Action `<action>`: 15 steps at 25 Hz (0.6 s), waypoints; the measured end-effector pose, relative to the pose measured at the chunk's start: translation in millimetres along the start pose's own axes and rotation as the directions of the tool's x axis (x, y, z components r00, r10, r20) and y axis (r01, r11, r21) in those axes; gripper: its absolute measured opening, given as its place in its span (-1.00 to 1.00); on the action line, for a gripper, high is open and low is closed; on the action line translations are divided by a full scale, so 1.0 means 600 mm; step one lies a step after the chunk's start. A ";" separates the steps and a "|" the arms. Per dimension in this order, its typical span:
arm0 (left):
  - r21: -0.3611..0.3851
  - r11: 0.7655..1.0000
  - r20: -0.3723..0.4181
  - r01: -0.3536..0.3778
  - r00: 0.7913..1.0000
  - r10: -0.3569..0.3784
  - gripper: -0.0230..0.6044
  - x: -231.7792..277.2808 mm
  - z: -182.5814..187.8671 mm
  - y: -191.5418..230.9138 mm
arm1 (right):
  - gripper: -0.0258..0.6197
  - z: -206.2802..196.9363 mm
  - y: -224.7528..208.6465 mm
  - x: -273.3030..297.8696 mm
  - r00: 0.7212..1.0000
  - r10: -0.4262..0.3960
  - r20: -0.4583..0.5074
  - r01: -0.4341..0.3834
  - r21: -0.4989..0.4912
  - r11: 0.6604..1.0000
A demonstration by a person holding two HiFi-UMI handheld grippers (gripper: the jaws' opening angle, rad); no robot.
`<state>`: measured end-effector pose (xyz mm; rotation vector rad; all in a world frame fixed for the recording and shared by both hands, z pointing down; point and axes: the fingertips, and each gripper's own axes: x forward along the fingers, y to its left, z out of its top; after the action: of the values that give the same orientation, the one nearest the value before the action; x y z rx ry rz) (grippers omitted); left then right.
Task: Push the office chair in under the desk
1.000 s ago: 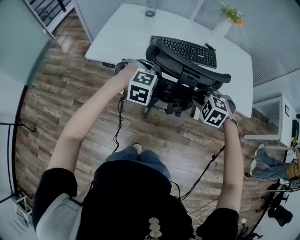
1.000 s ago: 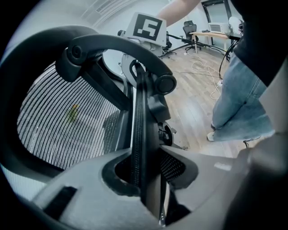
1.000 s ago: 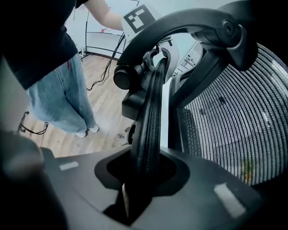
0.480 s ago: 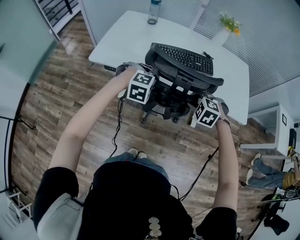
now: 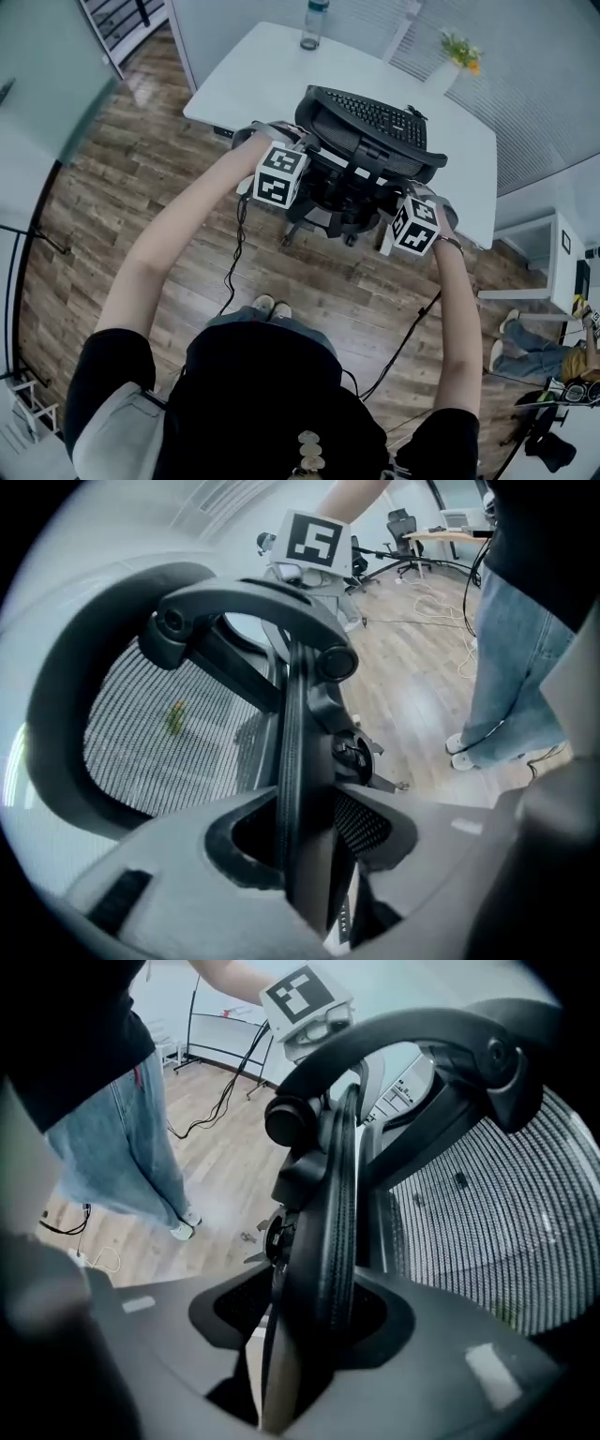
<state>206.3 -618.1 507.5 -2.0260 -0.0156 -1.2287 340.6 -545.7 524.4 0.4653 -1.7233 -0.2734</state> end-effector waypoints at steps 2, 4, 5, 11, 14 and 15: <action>-0.011 0.999 0.002 -0.032 0.999 0.032 -0.38 -0.018 -0.005 0.005 | -0.32 0.003 -0.003 -0.016 1.000 -0.026 0.018 0.025 0.025 0.999; -0.016 0.997 0.006 -0.074 0.997 0.075 -0.38 -0.042 -0.008 0.012 | -0.32 0.006 -0.006 -0.037 0.997 -0.065 0.043 0.063 0.051 0.997; -0.023 0.995 0.013 -0.098 0.995 0.098 -0.39 -0.054 -0.009 0.014 | -0.32 0.007 -0.008 -0.050 0.994 -0.092 0.061 0.088 0.067 0.994; -0.274 0.923 0.133 -0.270 0.940 0.314 -0.62 -0.131 -0.015 0.047 | -0.43 0.039 -0.032 -0.152 0.911 -0.322 0.258 0.217 0.363 0.906; -0.515 0.784 0.190 -0.346 0.846 0.498 -0.82 -0.187 -0.016 0.085 | -0.54 0.051 -0.049 -0.205 0.804 -0.486 0.343 0.231 0.572 0.787; -0.575 0.736 0.194 -0.357 0.814 0.547 -0.86 -0.202 -0.016 0.094 | -0.56 0.051 -0.054 -0.221 0.763 -0.541 0.354 0.231 0.632 0.740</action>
<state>155.0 -621.7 383.9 -2.4809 0.6837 -0.5624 335.6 -516.9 387.9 1.3208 -2.2273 -0.2090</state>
